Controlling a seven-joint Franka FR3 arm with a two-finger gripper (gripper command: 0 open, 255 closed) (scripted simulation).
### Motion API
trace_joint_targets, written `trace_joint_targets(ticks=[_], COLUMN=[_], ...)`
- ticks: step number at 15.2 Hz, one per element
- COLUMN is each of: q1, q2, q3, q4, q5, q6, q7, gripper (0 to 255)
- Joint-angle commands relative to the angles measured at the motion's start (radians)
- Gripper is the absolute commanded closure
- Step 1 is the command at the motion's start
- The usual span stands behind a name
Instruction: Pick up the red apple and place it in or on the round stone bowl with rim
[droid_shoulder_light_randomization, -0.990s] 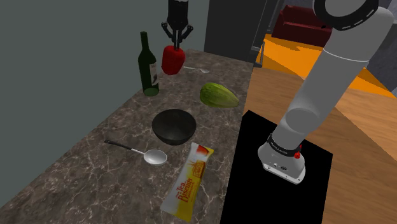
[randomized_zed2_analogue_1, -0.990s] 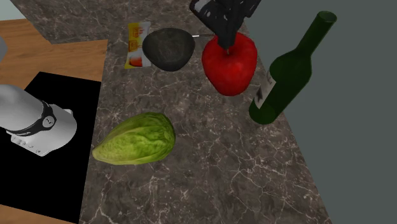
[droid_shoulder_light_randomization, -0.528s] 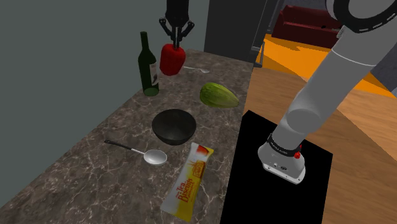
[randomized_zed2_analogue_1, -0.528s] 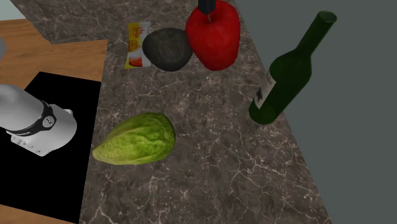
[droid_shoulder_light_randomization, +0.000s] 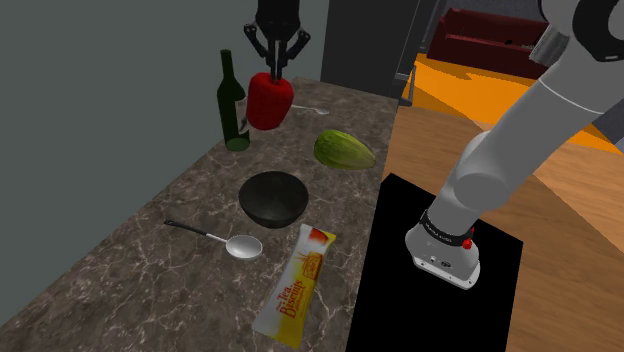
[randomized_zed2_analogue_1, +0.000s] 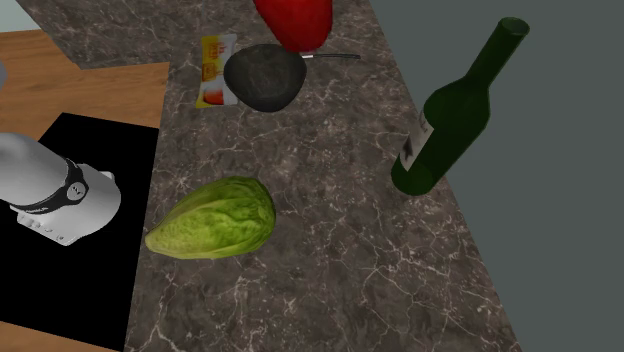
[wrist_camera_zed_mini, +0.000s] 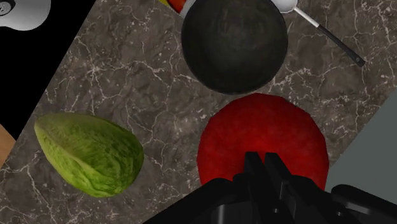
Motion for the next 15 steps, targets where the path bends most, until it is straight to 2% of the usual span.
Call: trace_joint_targets(ticks=[1, 8, 15], q1=[0.016, 0.074, 0.078], q2=[-0.023, -0.072, -0.100], q3=[0.021, 0.106, 0.107], q4=[-0.003, 0.028, -0.093], q5=[0.011, 0.044, 0.056], q6=[-0.015, -0.074, 0.020], q7=[0.039, 0.186, 0.171], gripper=[255, 255, 255])
